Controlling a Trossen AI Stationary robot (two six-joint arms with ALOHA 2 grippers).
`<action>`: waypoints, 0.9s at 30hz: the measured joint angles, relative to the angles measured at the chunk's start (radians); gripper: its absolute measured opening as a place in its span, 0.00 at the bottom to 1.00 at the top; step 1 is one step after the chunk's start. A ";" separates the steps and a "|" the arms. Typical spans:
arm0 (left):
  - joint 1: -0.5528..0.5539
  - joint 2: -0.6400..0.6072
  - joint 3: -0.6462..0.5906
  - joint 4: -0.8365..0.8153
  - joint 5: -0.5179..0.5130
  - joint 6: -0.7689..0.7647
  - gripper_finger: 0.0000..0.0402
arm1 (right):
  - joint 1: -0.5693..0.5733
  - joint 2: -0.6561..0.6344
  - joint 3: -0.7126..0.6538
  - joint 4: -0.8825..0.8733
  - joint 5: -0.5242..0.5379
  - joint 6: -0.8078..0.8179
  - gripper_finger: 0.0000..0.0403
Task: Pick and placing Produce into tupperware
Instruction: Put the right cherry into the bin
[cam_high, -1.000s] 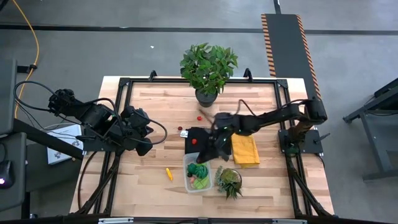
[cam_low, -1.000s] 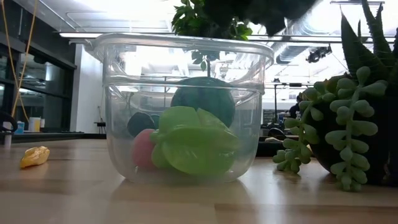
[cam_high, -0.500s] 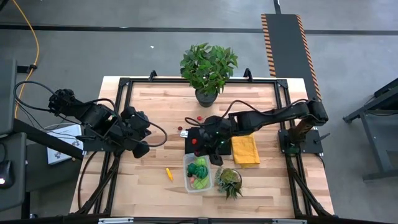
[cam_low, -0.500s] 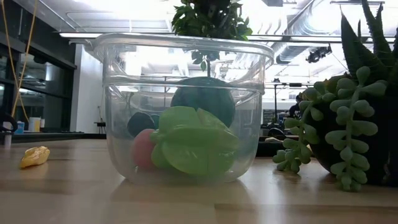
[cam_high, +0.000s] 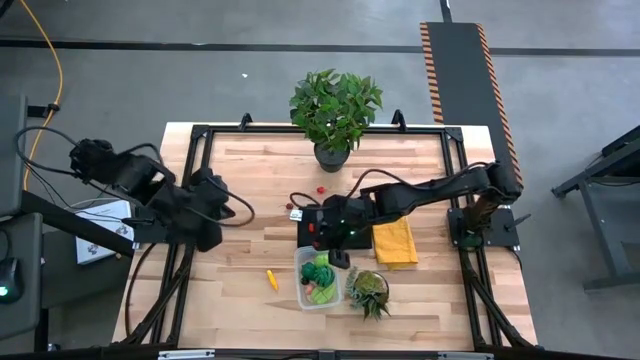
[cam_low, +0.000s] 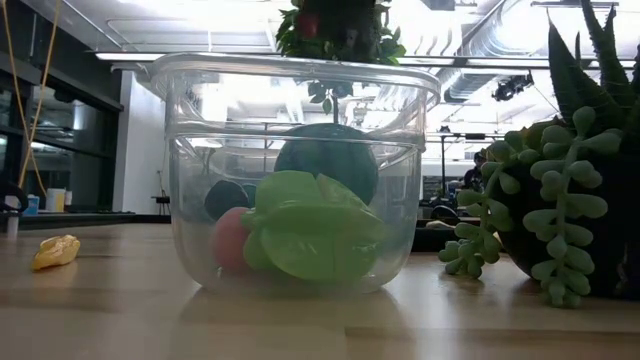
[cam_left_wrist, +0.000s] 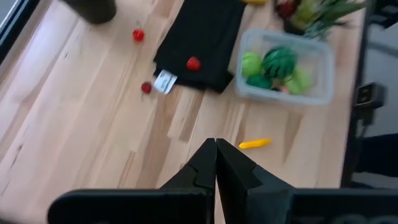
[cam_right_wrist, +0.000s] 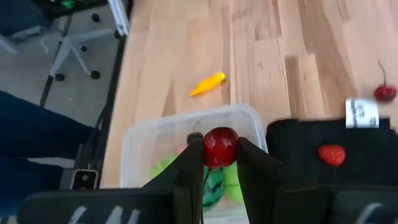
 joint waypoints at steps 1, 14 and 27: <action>0.000 -0.012 0.000 0.010 0.000 0.012 0.00 | 0.001 0.012 0.000 -0.005 0.000 0.008 0.17; 0.000 -0.132 0.000 0.083 -0.043 0.097 0.00 | 0.021 0.141 -0.001 0.018 -0.021 0.082 0.17; 0.000 -0.131 0.000 0.080 -0.046 0.126 0.00 | 0.021 0.217 -0.002 0.069 -0.021 0.078 0.17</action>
